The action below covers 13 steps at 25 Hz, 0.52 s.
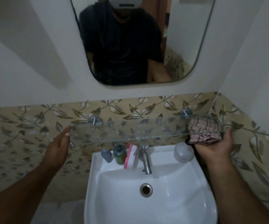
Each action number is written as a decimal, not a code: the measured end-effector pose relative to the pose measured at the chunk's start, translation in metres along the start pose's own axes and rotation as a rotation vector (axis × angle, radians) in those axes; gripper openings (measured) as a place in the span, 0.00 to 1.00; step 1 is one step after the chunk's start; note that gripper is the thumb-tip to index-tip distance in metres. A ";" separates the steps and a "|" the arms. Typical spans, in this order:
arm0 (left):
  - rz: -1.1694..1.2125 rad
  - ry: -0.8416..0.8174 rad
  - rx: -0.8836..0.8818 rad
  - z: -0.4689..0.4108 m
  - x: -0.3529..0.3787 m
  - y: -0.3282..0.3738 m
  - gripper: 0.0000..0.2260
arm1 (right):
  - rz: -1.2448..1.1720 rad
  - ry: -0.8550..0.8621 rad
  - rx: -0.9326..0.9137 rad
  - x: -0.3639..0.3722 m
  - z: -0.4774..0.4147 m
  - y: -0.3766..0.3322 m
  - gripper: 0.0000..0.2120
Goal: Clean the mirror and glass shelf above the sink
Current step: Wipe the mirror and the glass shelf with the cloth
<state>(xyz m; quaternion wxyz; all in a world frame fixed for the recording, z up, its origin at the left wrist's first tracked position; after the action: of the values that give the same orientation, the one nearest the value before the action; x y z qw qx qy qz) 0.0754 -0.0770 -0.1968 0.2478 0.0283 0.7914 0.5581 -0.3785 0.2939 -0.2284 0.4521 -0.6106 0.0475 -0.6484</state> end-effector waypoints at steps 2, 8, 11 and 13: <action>-0.003 0.051 -0.003 0.002 0.000 0.001 0.26 | 0.030 -0.003 0.014 0.000 0.004 0.001 0.31; -0.262 0.095 0.215 0.013 0.021 0.028 0.26 | 0.280 -0.206 0.317 -0.038 0.069 0.060 0.45; -0.248 0.102 0.159 0.012 0.023 0.026 0.27 | 0.618 -0.156 0.589 -0.069 0.104 0.130 0.33; -0.282 0.080 0.153 0.012 0.022 0.023 0.27 | 0.880 -0.030 0.424 -0.077 0.092 0.150 0.19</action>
<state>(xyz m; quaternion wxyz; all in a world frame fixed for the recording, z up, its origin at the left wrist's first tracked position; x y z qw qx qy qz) 0.0559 -0.0505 -0.1869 0.2892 -0.0864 0.8370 0.4564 -0.2343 0.3010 -0.3550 0.7984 -0.4364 0.1612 -0.3823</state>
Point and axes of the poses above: each hand's wrist, its own z-axis away from the middle knuckle, its own x-axis out of the palm, y = z × x, the point moved 8 cm from there along -z, towards the middle knuckle, and after that the axes turned 13 degrees about z, right-handed, at the moved point
